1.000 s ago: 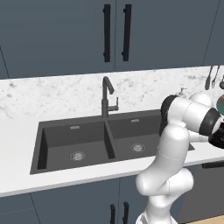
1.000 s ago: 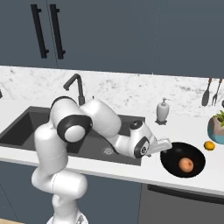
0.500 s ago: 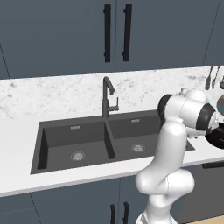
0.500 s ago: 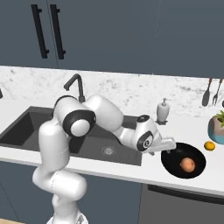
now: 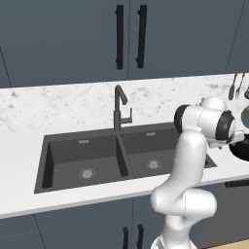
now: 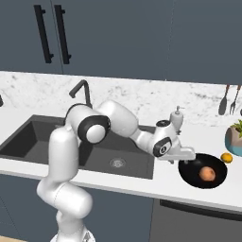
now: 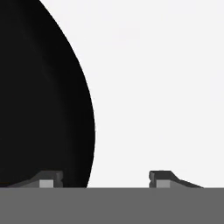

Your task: Pick the onion from the sink and place it in the bowl. Then pick the bowl and place it in the microwave. Then close the microwave door and press the start button.

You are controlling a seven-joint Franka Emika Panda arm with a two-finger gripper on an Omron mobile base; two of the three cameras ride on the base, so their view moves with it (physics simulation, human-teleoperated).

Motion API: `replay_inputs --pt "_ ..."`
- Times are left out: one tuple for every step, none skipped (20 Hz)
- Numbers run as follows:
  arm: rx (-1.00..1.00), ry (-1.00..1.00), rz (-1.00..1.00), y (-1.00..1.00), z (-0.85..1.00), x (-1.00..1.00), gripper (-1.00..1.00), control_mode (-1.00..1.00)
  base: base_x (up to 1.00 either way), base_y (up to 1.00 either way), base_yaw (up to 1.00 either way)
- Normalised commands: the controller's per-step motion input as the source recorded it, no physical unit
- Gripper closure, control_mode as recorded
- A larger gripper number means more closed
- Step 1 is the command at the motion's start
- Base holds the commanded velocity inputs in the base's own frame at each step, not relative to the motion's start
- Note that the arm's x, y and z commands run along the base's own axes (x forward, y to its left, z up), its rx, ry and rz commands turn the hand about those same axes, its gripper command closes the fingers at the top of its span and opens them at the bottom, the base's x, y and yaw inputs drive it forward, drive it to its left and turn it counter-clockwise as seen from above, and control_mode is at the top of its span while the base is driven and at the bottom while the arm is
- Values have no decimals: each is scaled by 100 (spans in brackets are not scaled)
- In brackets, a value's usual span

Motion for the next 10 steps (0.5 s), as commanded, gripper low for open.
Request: replay_inputs --pt "6 3 1 -40 -16 0 100 -100 0 0 0" --pt "4 7 0 -34 -24 0 100 -100 0 0 0" --pt "7 7 1 -42 -23 0 100 -100 0 0 0" --pt "8 8 2 -44 -25 0 100 -100 0 0 0" --pt "5 10 2 -37 -24 1 100 -100 0 0 0" --pt "2 13 3 -27 -28 6 100 -100 0 0 0" --pt "0 13 0 -5 -27 12 100 -100 0 0 0" --pt "0 10 0 -5 -26 4 100 -100 0 0 0" --pt "0 5 0 -4 -10 0 100 -100 0 0 0" --pt "0 3 0 0 -1 0 100 -100 0 0 0"
